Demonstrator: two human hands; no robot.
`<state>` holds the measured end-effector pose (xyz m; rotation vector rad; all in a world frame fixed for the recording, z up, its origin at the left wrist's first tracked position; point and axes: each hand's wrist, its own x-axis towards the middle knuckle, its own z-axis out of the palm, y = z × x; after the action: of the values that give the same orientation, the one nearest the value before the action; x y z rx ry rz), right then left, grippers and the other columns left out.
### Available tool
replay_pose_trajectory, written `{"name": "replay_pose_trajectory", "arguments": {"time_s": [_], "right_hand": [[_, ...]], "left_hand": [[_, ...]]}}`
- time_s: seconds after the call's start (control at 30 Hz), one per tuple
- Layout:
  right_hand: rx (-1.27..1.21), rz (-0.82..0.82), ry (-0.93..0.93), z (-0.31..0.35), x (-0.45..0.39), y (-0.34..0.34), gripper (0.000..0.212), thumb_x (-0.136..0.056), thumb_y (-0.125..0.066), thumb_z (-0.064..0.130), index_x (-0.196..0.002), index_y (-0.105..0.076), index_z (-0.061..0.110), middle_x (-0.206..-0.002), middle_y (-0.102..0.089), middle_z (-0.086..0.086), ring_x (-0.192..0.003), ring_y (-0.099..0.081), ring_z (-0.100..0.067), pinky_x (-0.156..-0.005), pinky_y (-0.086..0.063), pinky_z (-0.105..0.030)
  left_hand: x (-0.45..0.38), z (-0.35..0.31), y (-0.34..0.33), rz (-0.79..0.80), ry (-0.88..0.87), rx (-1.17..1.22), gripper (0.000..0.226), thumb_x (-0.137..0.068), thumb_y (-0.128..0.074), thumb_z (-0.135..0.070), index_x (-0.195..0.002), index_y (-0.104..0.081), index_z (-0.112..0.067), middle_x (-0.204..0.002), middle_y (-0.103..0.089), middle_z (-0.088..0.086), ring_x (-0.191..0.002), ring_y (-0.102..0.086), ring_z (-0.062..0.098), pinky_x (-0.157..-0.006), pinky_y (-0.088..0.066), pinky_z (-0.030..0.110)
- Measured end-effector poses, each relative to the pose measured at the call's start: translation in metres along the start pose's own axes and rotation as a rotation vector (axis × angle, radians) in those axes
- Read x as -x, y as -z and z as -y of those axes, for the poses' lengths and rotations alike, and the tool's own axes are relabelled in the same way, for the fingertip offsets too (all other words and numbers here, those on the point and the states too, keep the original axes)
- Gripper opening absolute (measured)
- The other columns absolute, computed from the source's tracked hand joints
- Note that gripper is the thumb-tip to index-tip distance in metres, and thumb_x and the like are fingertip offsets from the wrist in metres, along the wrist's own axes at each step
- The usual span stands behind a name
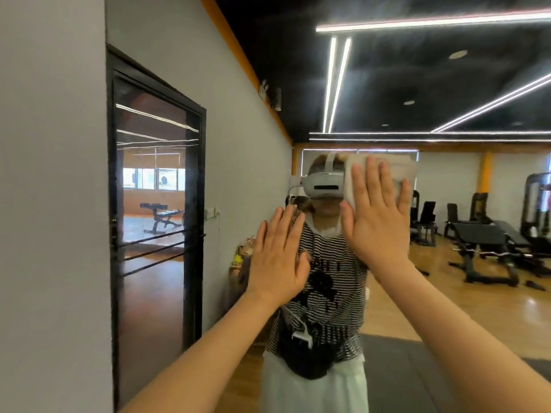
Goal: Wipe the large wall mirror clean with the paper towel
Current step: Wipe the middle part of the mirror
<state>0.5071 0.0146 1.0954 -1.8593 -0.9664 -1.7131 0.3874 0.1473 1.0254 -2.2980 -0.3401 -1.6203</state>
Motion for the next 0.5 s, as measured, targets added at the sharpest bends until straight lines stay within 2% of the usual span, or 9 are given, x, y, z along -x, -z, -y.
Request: {"name": "replay_pose_trajectory", "arguments": {"time_s": [0.07, 0.13, 0.2, 0.27, 0.4, 0.5], "right_hand": [[0.019, -0.004, -0.011, 0.002, -0.001, 0.001, 0.062, -0.1, -0.022, 0.04, -0.153, -0.017, 0.009, -0.16, -0.015, -0.013, -0.148, -0.008, -0.026, -0.119, 0.001, -0.045], [0.047, 0.002, -0.028, 0.005, 0.001, 0.002, 0.062, -0.1, -0.022, 0.04, -0.153, -0.018, 0.01, -0.16, -0.013, -0.012, -0.148, -0.006, -0.024, -0.119, 0.001, -0.044], [0.08, 0.008, -0.053, 0.008, 0.0, 0.003, 0.061, -0.1, -0.023, 0.04, -0.153, -0.017, 0.01, -0.16, -0.012, -0.011, -0.148, -0.002, -0.02, -0.119, 0.006, -0.039], [0.095, 0.032, -0.063, 0.01, 0.0, 0.004, 0.061, -0.099, -0.024, 0.038, -0.153, -0.018, 0.01, -0.16, -0.013, -0.012, -0.147, 0.001, -0.017, -0.119, 0.008, -0.036], [0.099, 0.043, -0.191, 0.024, 0.0, 0.001, 0.06, -0.1, -0.018, 0.04, -0.154, -0.005, 0.015, -0.162, -0.01, -0.012, -0.149, -0.002, -0.024, -0.12, 0.001, -0.044], [0.094, 0.024, -0.313, 0.052, -0.005, -0.004, 0.061, -0.1, -0.013, 0.041, -0.153, -0.005, 0.014, -0.162, -0.01, -0.013, -0.149, -0.006, -0.028, -0.12, -0.003, -0.05]], "left_hand": [[0.004, 0.032, 0.011, -0.014, -0.016, -0.022, 0.068, -0.086, -0.039, -0.034, -0.149, -0.026, -0.011, -0.156, -0.022, 0.011, -0.145, -0.014, 0.026, -0.121, 0.004, 0.04], [0.009, 0.077, 0.02, -0.036, 0.041, -0.049, 0.068, -0.086, -0.037, -0.034, -0.149, -0.025, -0.011, -0.155, -0.021, 0.012, -0.144, -0.014, 0.027, -0.119, 0.01, 0.035], [0.008, 0.12, 0.027, -0.046, 0.07, -0.069, 0.067, -0.086, -0.035, -0.033, -0.148, -0.025, -0.011, -0.154, -0.024, 0.014, -0.142, -0.017, 0.03, -0.118, 0.009, 0.036], [0.008, 0.15, 0.026, -0.039, 0.026, -0.096, 0.064, -0.087, -0.033, -0.033, -0.147, -0.025, -0.01, -0.154, -0.028, 0.017, -0.142, -0.018, 0.031, -0.118, 0.007, 0.039], [0.012, 0.16, 0.02, -0.049, -0.047, -0.071, 0.064, -0.088, -0.033, -0.031, -0.148, -0.028, -0.009, -0.155, -0.029, 0.016, -0.144, -0.018, 0.031, -0.117, 0.003, 0.044], [0.014, 0.162, 0.018, -0.067, -0.055, -0.068, 0.065, -0.087, -0.034, -0.031, -0.148, -0.026, -0.01, -0.156, -0.026, 0.014, -0.145, -0.016, 0.029, -0.116, 0.002, 0.047]]}}
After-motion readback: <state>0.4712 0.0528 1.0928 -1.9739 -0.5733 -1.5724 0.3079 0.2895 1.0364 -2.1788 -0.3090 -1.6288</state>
